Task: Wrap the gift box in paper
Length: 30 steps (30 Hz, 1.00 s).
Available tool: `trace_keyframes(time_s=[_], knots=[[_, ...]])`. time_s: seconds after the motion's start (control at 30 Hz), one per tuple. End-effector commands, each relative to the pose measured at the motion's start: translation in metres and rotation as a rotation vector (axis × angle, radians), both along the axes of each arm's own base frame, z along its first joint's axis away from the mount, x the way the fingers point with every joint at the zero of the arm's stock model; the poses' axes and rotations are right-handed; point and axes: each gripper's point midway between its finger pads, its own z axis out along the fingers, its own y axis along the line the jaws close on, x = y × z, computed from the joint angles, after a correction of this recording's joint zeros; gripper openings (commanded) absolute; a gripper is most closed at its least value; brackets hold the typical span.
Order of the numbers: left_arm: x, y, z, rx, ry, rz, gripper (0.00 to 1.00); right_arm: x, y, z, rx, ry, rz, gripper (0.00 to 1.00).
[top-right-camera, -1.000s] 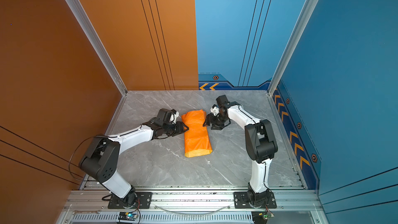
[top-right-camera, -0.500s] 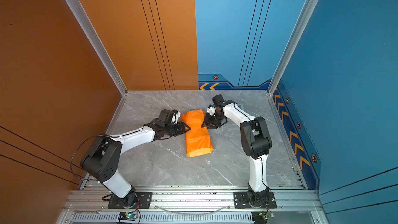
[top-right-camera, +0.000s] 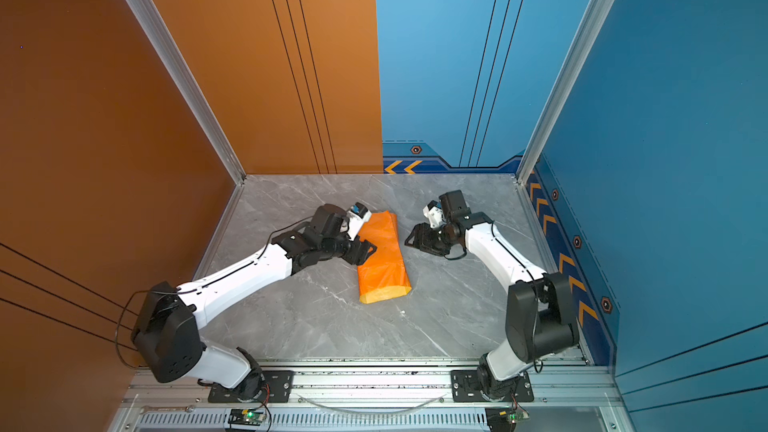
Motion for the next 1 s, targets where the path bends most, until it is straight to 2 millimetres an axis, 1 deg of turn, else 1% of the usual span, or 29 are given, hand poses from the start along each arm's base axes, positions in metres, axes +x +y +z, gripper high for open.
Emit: trace_keyframes(time_s=[0.0,0.13,0.23,0.37,0.47,0.57,0.67,0.83,0.97], knots=[[-0.009,0.005,-0.03,0.294,-0.073,-0.179,0.72,-0.007,-0.015,-0.02,-0.012,0.0,-0.082,0.63],[-0.008,-0.007,-0.044,0.411,-0.107,-0.26,0.75,-0.025,-0.021,-0.033,-0.011,0.01,-0.088,0.64],[-0.008,-0.016,-0.052,0.438,-0.111,-0.292,0.76,-0.035,-0.022,-0.04,-0.016,0.009,-0.071,0.65],[-0.006,-0.018,-0.062,0.498,-0.125,-0.291,0.77,-0.045,-0.013,-0.043,-0.043,-0.011,-0.001,0.66],[-0.004,-0.017,-0.065,0.516,-0.126,-0.278,0.78,-0.048,-0.009,-0.047,-0.09,-0.034,0.042,0.67],[-0.003,-0.013,-0.07,0.536,-0.124,-0.267,0.77,-0.045,-0.009,-0.05,-0.139,-0.06,0.058,0.67],[-0.003,-0.01,-0.077,0.546,-0.124,-0.265,0.77,-0.034,-0.006,-0.049,-0.169,-0.103,0.072,0.67],[-0.005,-0.008,-0.087,0.562,-0.129,-0.271,0.7,-0.021,0.012,-0.048,-0.17,-0.159,0.144,0.67],[-0.006,-0.007,-0.095,0.58,-0.13,-0.276,0.65,-0.02,0.023,-0.052,-0.183,-0.177,0.208,0.67]])
